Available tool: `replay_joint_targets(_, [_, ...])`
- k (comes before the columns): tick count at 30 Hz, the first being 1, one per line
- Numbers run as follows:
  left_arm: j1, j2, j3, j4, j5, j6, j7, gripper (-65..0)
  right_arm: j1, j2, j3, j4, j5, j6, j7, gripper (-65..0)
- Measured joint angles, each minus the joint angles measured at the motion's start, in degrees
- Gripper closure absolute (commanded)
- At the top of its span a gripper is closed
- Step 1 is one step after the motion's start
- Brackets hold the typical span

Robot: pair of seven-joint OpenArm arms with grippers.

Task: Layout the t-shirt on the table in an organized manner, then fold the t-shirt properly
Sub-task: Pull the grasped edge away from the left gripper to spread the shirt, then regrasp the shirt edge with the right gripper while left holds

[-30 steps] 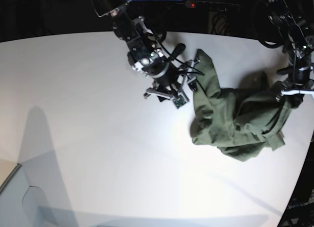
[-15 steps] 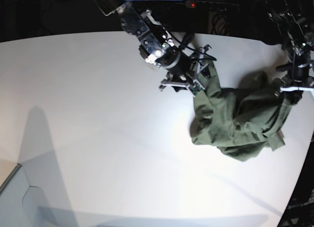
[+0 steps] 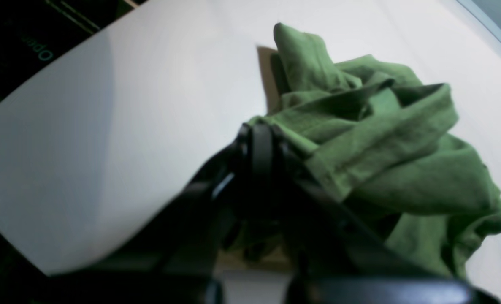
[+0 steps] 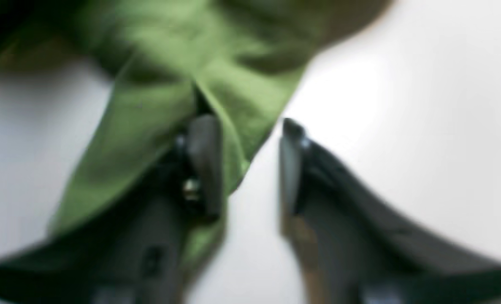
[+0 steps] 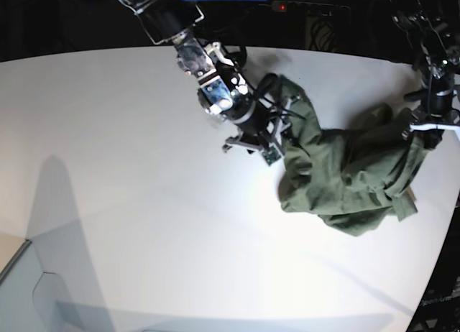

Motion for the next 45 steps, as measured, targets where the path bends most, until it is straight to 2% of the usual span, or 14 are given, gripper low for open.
replay_joint_targets(1, [0.0, 0.0, 0.0, -0.2, -0.1, 0.0, 0.0, -0.3, 0.5, 0.0, 0.9, -0.7, 0.2, 0.1, 0.1, -3.1])
replay_joint_targets(2, [0.0, 0.0, 0.0, -0.3, 0.0, 0.0, 0.0, -0.3, 0.6, 0.0, 2.1, -0.7, 0.3, 0.1, 0.1, 0.0])
replay_joint_targets(6, [-0.6, 0.2, -3.5, -0.3, -0.3, 0.0, -0.1, -0.3, 0.0, 0.1, 7.7, 2.4, 0.1, 0.5, -1.9, 0.0])
replay_joint_targets(10, [-2.1, -1.8, -5.9, -0.5, -0.4, -0.1, 0.4, -0.3, 0.2, 0.7, 15.1, 9.1, -1.0, 0.3, -4.6, 0.0])
replay_joint_targets(16, [-4.3, -2.3, -9.7, -1.8, -0.5, 0.0, 0.4, -0.3, 4.8, 1.5, 29.0, 16.4, -0.9, 0.1, -4.2, 0.0])
replay_joint_targets(19, [-5.5, -2.2, -11.1, -4.7, -0.6, -0.1, 0.5, -0.3, 7.3, 1.7, 35.8, 17.6, -0.9, 0.1, -6.8, 0.0])
replay_joint_targets(23, [-6.3, -4.7, -11.4, -8.5, -1.0, -0.5, 0.3, -0.3, 11.4, 4.4, 41.7, 17.7, -0.6, 0.4, -9.1, 0.0])
replay_joint_targets(29, [-6.1, -4.4, -11.7, -10.3, -0.3, 0.0, 0.2, -0.3, 12.1, 6.3, 48.4, 17.9, -1.2, 0.3, -8.9, 0.0])
replay_joint_targets(34, [-6.3, -3.9, -10.9, -10.1, -0.4, 0.0, 0.0, -0.3, 11.4, 5.9, 48.6, 18.6, -1.1, 0.3, -9.2, 0.0])
replay_joint_targets(37, [-6.3, -2.9, -10.1, -10.1, -0.5, 0.0, 0.4, -0.3, 7.8, 5.3, 47.5, 22.5, -1.0, 0.2, -8.5, 0.0])
replay_joint_targets(39, [-6.3, -2.6, -10.1, -10.2, -0.5, 0.0, 0.4, -0.3, 4.0, 4.4, 44.7, 25.2, -1.2, 1.7, -9.1, 0.0])
replay_joint_targets(42, [-6.3, -2.1, -10.1, -10.2, -0.4, 0.0, 0.0, -0.3, -1.9, 1.1, 40.0, 29.9, -1.2, 5.3, -11.1, -0.6])
replay_joint_targets(45, [-6.3, -1.5, -10.1, -10.2, -0.5, 0.0, 0.7, -0.3, -5.6, 0.2, 32.8, 32.5, -0.6, 5.9, -13.7, -10.2])
